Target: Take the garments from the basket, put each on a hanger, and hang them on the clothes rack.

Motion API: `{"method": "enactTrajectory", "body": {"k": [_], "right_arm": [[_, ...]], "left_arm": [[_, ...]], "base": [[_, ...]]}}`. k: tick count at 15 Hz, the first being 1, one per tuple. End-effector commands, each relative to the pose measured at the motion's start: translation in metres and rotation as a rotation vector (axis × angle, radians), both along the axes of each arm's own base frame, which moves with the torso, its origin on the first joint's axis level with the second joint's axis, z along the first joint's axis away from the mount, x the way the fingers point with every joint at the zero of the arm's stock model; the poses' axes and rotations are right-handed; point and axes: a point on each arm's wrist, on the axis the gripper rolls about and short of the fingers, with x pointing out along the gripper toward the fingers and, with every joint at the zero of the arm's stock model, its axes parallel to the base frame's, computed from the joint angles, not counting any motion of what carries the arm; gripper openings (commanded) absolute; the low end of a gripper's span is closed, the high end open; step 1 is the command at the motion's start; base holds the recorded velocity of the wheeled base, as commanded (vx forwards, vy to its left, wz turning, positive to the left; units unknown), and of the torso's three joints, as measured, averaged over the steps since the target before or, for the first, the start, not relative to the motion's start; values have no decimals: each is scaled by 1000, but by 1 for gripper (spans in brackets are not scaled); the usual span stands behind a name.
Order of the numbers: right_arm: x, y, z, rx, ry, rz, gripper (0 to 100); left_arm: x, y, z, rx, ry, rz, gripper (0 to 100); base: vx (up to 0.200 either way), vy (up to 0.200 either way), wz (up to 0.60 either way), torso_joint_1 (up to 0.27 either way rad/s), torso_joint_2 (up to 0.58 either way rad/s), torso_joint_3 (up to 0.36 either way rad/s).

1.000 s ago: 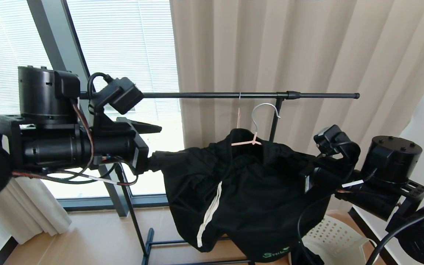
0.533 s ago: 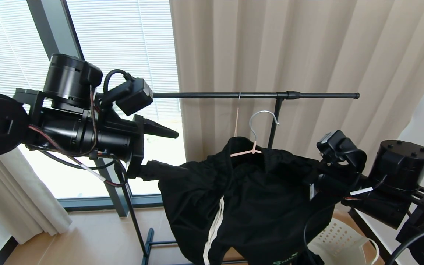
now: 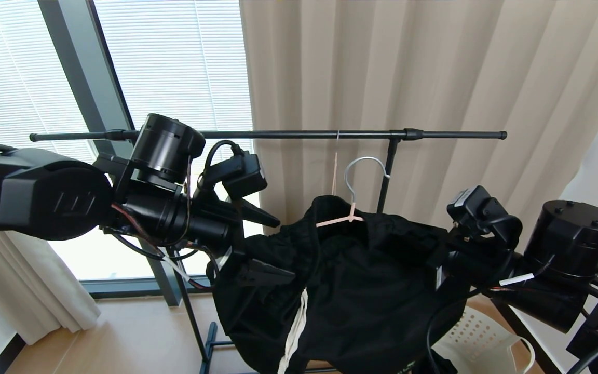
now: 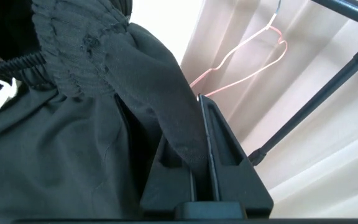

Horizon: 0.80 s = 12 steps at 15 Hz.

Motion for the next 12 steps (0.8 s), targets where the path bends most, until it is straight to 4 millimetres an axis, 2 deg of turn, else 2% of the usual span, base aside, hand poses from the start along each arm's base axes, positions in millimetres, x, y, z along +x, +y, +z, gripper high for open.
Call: {"method": "enactTrajectory", "body": {"k": [1, 7, 8, 12], "right_arm": [[-3, 1, 3, 5, -11, 6, 0], [-10, 2, 10, 15, -30, 23, 0], [-10, 2, 10, 14, -28, 25, 0], [-9, 3, 9, 16, -25, 24, 0]], "left_arm": [[5, -3, -12, 33, 27, 15, 100], [12, -6, -22, 69, 27, 48, 100], [12, -6, -22, 67, 30, 51, 0], [9, -7, -21, 61, 41, 54, 0]], "base": [[0, 0, 0, 0, 0, 0], [0, 0, 0, 0, 0, 0], [0, 0, 0, 0, 0, 0], [0, 0, 0, 0, 0, 0]]}}
